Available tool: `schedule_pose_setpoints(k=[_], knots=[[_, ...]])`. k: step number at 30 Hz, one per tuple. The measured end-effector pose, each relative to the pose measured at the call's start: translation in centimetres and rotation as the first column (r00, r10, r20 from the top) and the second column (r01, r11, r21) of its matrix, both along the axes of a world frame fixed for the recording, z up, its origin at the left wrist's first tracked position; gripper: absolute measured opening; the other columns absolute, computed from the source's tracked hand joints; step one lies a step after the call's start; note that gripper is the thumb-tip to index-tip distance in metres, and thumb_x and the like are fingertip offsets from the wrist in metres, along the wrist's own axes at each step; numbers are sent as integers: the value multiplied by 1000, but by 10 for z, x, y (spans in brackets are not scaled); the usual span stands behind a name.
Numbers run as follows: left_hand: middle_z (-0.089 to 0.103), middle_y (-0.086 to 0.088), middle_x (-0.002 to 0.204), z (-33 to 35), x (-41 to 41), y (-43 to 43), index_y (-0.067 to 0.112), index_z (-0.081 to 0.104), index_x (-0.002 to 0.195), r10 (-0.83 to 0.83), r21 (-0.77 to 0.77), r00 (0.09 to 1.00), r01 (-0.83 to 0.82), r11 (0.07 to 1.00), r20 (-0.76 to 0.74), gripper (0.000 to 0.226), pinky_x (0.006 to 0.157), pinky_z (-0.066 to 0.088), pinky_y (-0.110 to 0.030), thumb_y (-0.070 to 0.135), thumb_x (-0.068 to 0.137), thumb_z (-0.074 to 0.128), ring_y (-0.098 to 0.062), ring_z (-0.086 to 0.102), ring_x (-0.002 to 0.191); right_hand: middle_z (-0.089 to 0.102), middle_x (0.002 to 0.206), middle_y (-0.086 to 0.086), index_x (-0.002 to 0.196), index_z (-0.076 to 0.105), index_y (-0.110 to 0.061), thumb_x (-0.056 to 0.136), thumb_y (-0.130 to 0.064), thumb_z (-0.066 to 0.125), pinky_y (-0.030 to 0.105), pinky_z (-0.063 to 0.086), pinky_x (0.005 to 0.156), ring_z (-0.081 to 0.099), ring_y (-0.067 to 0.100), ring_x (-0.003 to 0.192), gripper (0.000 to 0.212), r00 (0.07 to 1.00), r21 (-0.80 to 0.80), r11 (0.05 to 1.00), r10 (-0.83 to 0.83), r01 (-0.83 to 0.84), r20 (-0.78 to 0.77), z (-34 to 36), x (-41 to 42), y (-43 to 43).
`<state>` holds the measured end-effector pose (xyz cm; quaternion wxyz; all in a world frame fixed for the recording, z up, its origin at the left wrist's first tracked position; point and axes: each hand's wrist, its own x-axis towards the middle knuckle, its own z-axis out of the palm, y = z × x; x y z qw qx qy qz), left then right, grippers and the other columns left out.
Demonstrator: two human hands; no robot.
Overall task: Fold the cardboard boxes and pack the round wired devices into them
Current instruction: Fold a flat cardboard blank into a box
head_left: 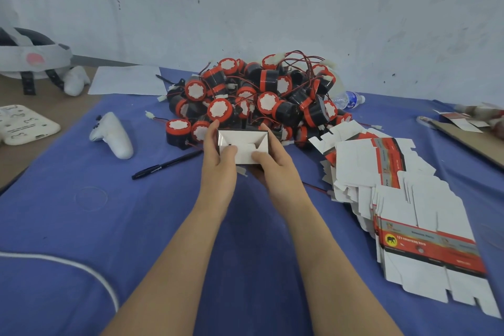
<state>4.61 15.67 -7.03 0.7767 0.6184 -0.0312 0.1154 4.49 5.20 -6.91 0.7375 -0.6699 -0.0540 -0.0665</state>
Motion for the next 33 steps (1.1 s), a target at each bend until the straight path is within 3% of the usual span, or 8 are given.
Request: schedule_pose_setpoints(k=[4,9,14,17,21,25,30,33], knots=[[48,3,137,0,-2,-1,39,32,141,-16,58,999,13,998,44,64,73,52,-14,2,92,49,-10,56,114,53,135,-1,137,44,-32,96,-1,45,31,54,92,58,15,116,51,999,3,999,-43,43,31,0,1,-2],[44,9,139,1,-4,-3,38,28,145,-34,112,995,24,993,89,69,86,52,-17,2,91,53,-7,51,120,58,131,2,144,41,-23,99,-8,45,24,55,83,61,14,112,47,998,36,998,-54,53,19,-2,1,-2],[46,10,132,2,-3,-2,40,31,142,-10,52,998,7,999,61,61,70,51,-10,8,95,52,-6,55,110,55,135,1,137,46,-32,95,-4,41,29,55,87,58,17,116,51,999,111,993,-25,28,-29,-1,2,-3],[46,5,138,0,-3,-1,43,29,141,7,84,1000,-10,996,31,66,79,52,-15,10,92,57,-12,53,118,50,140,1,138,44,-32,94,0,40,29,54,89,56,18,120,54,1000,73,997,-13,14,-12,-1,2,-3],[44,4,142,0,-2,-1,38,25,146,34,132,999,-36,991,15,71,95,50,-29,15,90,62,-14,51,122,54,134,1,139,47,-23,95,-4,41,20,55,77,60,11,109,48,999,113,993,-25,30,-47,-3,2,-4],[42,4,145,1,-3,-3,40,23,146,3,133,1000,-4,991,11,70,103,47,-38,17,92,61,-14,50,124,59,128,8,134,52,-11,96,-1,39,25,54,86,60,18,114,41,997,-24,997,-77,77,9,-2,1,-1],[40,4,147,2,-3,-8,45,20,146,-54,86,999,53,995,7,56,106,44,-42,30,99,47,-18,49,127,60,126,5,134,51,-13,100,-10,38,13,50,74,60,3,102,36,993,-48,992,-116,118,29,-3,1,0],[36,7,150,0,-1,-9,46,19,146,-17,123,999,13,992,29,46,102,44,-29,39,103,33,-15,46,129,53,134,1,141,43,-20,100,-12,37,15,48,85,54,6,114,43,995,-98,990,-103,104,15,-6,3,0]])
